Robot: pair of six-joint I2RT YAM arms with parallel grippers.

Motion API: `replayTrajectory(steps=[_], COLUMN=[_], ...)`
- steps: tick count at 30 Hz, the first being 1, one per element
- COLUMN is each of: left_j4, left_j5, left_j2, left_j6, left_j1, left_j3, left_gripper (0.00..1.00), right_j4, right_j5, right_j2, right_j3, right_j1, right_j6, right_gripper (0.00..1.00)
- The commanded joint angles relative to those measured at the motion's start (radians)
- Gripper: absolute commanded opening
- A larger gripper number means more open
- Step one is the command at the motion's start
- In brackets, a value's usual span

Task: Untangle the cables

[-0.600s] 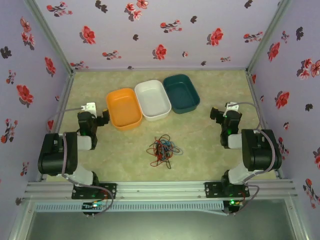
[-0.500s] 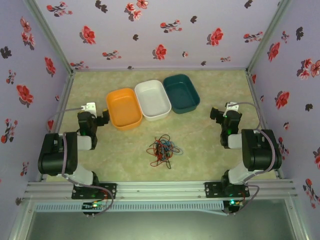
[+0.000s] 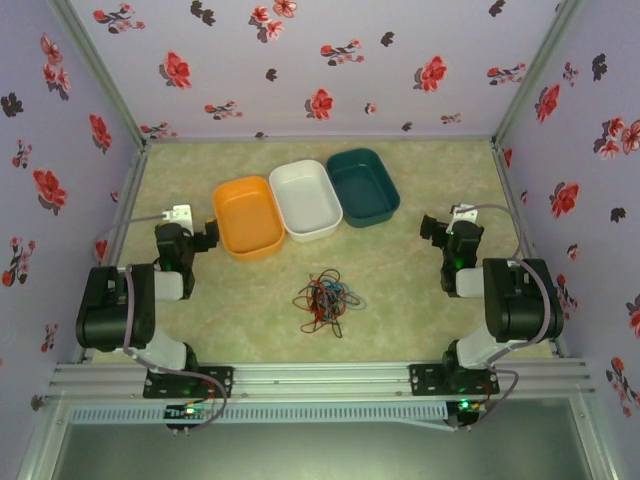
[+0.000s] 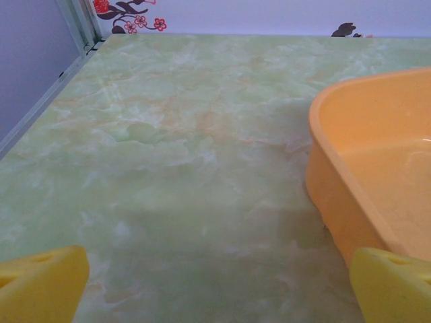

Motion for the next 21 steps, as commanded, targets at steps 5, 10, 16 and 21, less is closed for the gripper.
replayTrajectory(steps=[5,10,16,21], left_j4=[-0.004,-0.004,-0.004,-0.007], left_j5=[0.016,0.015,0.014,0.012], left_j2=[0.003,0.003,0.002,-0.006], left_j6=[0.009,0.009,0.008,0.004], left_j1=[-0.007,-0.008,-0.007,-0.006], left_j3=[0.018,0.018,0.017,0.015], left_gripper=[1.00,1.00,1.00,1.00], right_j4=[-0.006,-0.006,-0.007,-0.005], right_j5=[-0.004,-0.004,-0.005,-0.005], right_j2=[-0.003,-0.003,-0.005,-0.004], right_j3=[0.006,0.005,0.004,0.003], right_j1=[-0.004,-0.004,-0.004,-0.004], right_j6=[0.012,0.012,0.012,0.012], right_gripper=[0.99,0.99,0.99,0.99])
